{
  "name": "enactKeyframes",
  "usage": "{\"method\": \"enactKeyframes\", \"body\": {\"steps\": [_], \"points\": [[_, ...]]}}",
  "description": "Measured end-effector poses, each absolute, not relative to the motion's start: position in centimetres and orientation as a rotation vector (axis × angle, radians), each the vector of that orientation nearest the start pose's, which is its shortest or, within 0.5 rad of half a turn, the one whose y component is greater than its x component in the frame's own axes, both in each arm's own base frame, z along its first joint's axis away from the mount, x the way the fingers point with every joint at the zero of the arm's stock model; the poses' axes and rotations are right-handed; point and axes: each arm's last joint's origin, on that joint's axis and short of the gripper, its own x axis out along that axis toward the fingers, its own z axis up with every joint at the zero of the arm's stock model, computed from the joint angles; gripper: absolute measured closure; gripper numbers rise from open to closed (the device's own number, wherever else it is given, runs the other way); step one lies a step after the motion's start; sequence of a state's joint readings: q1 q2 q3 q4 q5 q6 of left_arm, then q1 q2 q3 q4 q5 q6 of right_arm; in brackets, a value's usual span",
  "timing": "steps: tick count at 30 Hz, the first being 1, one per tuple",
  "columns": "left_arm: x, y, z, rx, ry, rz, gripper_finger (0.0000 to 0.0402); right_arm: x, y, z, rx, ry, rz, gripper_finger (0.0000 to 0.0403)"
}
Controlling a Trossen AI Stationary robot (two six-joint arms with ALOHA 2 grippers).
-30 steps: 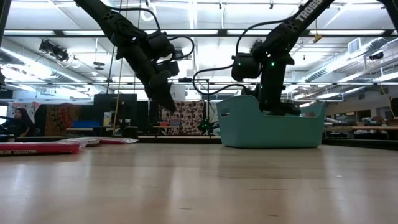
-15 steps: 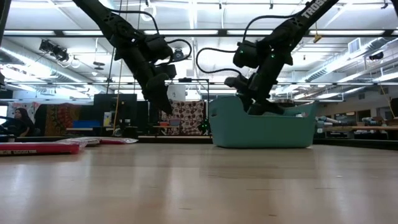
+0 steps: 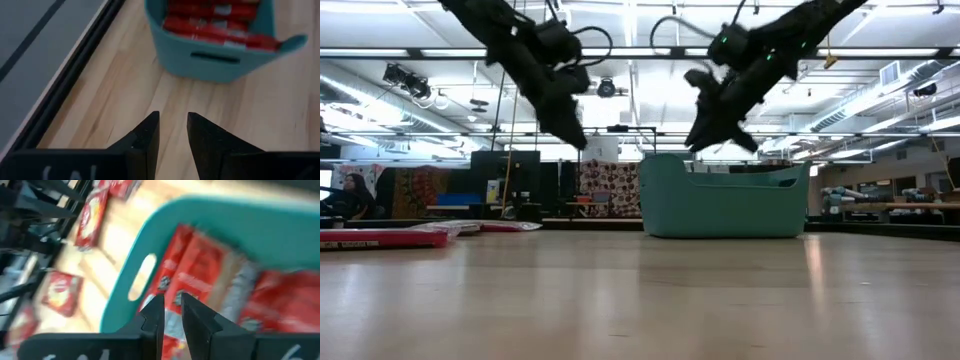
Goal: Sort popcorn bags into baskets
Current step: Put the popcorn bag into the bin
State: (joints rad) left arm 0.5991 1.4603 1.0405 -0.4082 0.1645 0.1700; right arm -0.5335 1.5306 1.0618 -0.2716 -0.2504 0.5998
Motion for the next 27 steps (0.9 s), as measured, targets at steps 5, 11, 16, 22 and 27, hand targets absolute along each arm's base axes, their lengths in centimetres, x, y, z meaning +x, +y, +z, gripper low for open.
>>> {"method": "enactKeyframes", "body": {"steps": [5, 11, 16, 22, 27], "points": [[22.3, 14.9, 25.8, -0.228, 0.999, 0.405, 0.0296, 26.2, -15.1, 27.5, 0.650, 0.566, -0.549, 0.0334], [18.7, 13.2, 25.2, -0.458, 1.321, 0.715, 0.0296, 23.9, -13.8, 31.0, 0.461, 0.491, -0.498, 0.0334], [17.2, 13.6, 24.8, -0.654, 1.308, 1.072, 0.0296, 21.8, -12.6, 32.8, 0.380, 0.479, -0.473, 0.0334], [15.6, 14.6, 21.2, -0.784, 1.253, 1.233, 0.0296, 19.4, -11.1, 34.0, 0.339, 0.507, -0.458, 0.0334], [14.7, 14.2, 18.5, -0.821, 1.258, 1.246, 0.0296, 18.2, -10.2, 34.8, 0.315, 0.488, -0.455, 0.0334]]}}
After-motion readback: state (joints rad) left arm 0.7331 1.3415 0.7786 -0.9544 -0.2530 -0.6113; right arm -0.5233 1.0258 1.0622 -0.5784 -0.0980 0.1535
